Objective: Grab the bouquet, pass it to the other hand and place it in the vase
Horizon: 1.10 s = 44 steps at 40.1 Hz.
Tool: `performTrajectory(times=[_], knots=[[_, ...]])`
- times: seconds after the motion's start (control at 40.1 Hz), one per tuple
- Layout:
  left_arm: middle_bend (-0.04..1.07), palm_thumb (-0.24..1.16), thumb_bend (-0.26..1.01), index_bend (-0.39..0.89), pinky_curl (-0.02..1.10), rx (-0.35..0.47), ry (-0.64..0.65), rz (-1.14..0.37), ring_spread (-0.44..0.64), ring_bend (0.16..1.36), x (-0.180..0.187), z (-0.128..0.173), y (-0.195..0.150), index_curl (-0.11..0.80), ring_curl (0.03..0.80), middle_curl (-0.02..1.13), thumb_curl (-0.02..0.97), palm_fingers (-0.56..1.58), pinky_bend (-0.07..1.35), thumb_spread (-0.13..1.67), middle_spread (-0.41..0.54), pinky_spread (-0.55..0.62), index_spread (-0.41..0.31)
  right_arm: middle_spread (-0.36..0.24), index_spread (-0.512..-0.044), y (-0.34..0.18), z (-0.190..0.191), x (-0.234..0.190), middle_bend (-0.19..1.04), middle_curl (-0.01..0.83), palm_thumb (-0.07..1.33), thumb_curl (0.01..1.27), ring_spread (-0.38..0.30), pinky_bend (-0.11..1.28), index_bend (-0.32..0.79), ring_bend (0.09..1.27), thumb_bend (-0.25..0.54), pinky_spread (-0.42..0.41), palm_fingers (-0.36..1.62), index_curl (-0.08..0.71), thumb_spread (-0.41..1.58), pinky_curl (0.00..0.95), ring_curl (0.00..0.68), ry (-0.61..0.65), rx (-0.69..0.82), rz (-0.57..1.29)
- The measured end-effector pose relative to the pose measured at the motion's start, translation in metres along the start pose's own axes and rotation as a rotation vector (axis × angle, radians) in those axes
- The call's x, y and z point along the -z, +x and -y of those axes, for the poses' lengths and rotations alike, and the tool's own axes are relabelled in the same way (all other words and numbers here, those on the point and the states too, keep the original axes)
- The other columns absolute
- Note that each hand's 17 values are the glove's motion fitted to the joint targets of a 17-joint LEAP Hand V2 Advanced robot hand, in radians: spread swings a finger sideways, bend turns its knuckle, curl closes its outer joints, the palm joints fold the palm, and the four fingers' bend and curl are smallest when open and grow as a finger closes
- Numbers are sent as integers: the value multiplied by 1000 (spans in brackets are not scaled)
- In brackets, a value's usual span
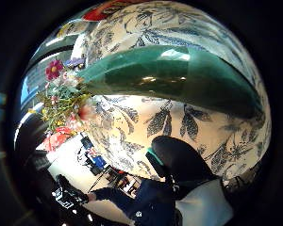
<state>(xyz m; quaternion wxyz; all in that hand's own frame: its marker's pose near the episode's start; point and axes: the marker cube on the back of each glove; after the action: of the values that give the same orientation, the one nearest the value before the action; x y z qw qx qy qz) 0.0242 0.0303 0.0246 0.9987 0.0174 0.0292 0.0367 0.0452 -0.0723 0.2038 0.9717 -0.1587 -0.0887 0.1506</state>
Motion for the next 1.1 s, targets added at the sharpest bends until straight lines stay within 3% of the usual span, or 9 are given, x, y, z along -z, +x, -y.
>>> performTrajectory(times=[0.075, 0.15, 0.175, 0.374, 0.673, 0.723, 0.823, 0.998, 1.097], knots=[[182, 138, -16, 157, 332, 2, -3, 3, 374, 543, -2, 2, -1, 327, 267, 317, 247, 97, 327, 1199, 259, 415, -25, 172, -216, 8, 10, 4, 187, 307, 526, 333, 213, 820, 80, 470, -30, 328, -10, 137, 929, 388, 322, 147, -187, -18], [182, 138, -16, 157, 333, 2, -10, 3, 374, 543, -1, -1, 1, 327, 267, 317, 248, 97, 326, 1199, 259, 415, -24, 175, -213, 9, 15, 5, 187, 308, 528, 334, 217, 822, 83, 483, -33, 329, -12, 133, 928, 383, 320, 203, -226, -4], [182, 139, -15, 157, 333, 3, -12, 3, 374, 543, 0, -2, 1, 327, 267, 317, 248, 97, 326, 1202, 259, 415, -24, 157, -201, 9, 16, 6, 224, 324, 573, 343, 201, 804, 89, 547, -4, 324, 104, 137, 938, 378, 344, 212, -224, 3], [182, 145, -13, 157, 336, -4, -15, 5, 375, 542, 5, -9, 4, 327, 268, 318, 250, 97, 324, 1206, 259, 415, -25, 110, -164, 1, 15, -2, 259, 349, 666, 366, 132, 744, 105, 617, 2, 310, 228, 140, 962, 352, 355, 170, -217, 62], [181, 149, -15, 159, 339, 2, -17, 0, 375, 539, 1, -6, 1, 331, 269, 318, 254, 99, 320, 1210, 259, 416, -27, 45, -141, 5, 28, -6, 278, 379, 793, 408, 60, 673, 93, 649, -4, 297, 292, 156, 992, 338, 368, 192, -288, 3], [182, 155, -12, 155, 339, 4, -12, 0, 375, 540, 2, -6, 2, 330, 270, 318, 253, 98, 321, 1215, 259, 416, -25, -11, -174, 6, 28, -6, 343, 402, 874, 426, 12, 609, 177, 603, 36, 294, 383, 184, 1004, 319, 358, 156, -302, -4], [182, 160, -13, 156, 340, 6, -15, 3, 375, 540, 2, -8, 2, 329, 271, 318, 252, 97, 321, 1221, 259, 416, -24, -71, -244, 4, 29, -5, 308, 400, 949, 436, -77, 483, 343, 574, 63, 273, 543, 257, 1035, 287, 356, 140, -309, -26], [182, 169, -13, 152, 343, -5, -19, 5, 375, 545, 0, -6, 2, 327, 273, 321, 254, 92, 325, 1224, 260, 416, -23, -152, -254, -1, 30, -4, 454, 466, 1094, 473, -183, 267, 458, 519, 126, 245, 816, 345, 1067, 245, 359, 237, -379, -23], [182, 170, -14, 153, 344, 6, -25, 12, 375, 546, -1, -4, 1, 326, 273, 322, 254, 91, 325, 1224, 260, 416, -23, -185, -253, -1, 34, -5, 516, 492, 1123, 481, -219, 182, 447, 515, 128, 201, 932, 370, 1074, 234, 369, 260, -330, 19]])
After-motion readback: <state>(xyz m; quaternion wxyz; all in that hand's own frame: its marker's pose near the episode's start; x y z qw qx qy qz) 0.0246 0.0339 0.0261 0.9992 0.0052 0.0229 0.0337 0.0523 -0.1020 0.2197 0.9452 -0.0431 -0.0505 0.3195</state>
